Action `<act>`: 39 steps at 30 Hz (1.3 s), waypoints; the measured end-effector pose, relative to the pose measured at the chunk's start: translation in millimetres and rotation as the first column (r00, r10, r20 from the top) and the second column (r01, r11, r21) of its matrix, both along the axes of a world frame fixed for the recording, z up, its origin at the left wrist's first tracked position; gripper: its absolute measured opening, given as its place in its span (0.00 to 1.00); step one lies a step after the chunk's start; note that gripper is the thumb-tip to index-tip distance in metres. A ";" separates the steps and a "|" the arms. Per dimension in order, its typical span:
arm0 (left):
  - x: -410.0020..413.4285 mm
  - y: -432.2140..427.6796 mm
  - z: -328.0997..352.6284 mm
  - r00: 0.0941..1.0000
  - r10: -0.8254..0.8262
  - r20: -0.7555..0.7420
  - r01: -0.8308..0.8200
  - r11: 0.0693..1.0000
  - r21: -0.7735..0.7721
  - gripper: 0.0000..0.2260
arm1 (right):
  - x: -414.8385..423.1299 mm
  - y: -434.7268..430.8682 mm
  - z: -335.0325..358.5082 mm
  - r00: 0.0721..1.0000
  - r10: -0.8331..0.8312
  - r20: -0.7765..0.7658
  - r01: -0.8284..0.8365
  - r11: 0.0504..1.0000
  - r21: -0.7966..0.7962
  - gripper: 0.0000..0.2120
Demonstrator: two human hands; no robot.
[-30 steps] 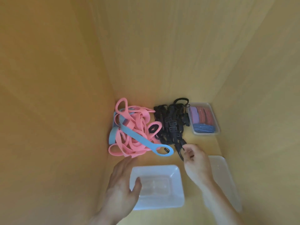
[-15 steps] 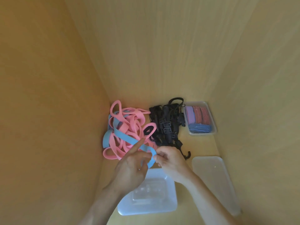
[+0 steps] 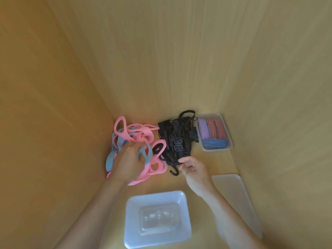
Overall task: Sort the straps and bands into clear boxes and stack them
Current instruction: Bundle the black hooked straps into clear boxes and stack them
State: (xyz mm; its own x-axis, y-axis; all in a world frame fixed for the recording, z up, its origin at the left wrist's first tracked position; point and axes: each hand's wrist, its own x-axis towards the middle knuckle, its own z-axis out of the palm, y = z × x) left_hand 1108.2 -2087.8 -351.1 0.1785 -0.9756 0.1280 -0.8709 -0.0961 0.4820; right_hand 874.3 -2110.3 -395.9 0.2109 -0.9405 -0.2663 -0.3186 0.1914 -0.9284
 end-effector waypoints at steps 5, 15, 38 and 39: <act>-5.1 -20.1 -2.7 0.964 0.181 0.196 -0.150 0.975 -0.166 0.16 | -15.6 -7.8 -13.8 0.990 -0.123 -0.062 0.122 0.992 -0.025 0.15; -23.0 -42.0 -45.4 0.872 -0.042 0.488 -0.092 0.964 0.248 0.32 | -22.0 -17.1 -16.3 0.983 -0.142 -0.116 0.137 0.989 -0.048 0.15; -6.8 -31.9 -52.3 0.940 -0.055 0.338 -0.043 0.960 0.277 0.36 | 19.2 -55.1 20.8 0.902 -0.155 -0.404 0.035 0.957 -0.288 0.15; -5.8 -31.4 -50.9 0.951 -0.046 0.306 -0.041 0.961 0.273 0.35 | 23.9 -59.7 24.0 0.885 -0.141 -0.444 0.018 0.963 -0.269 0.14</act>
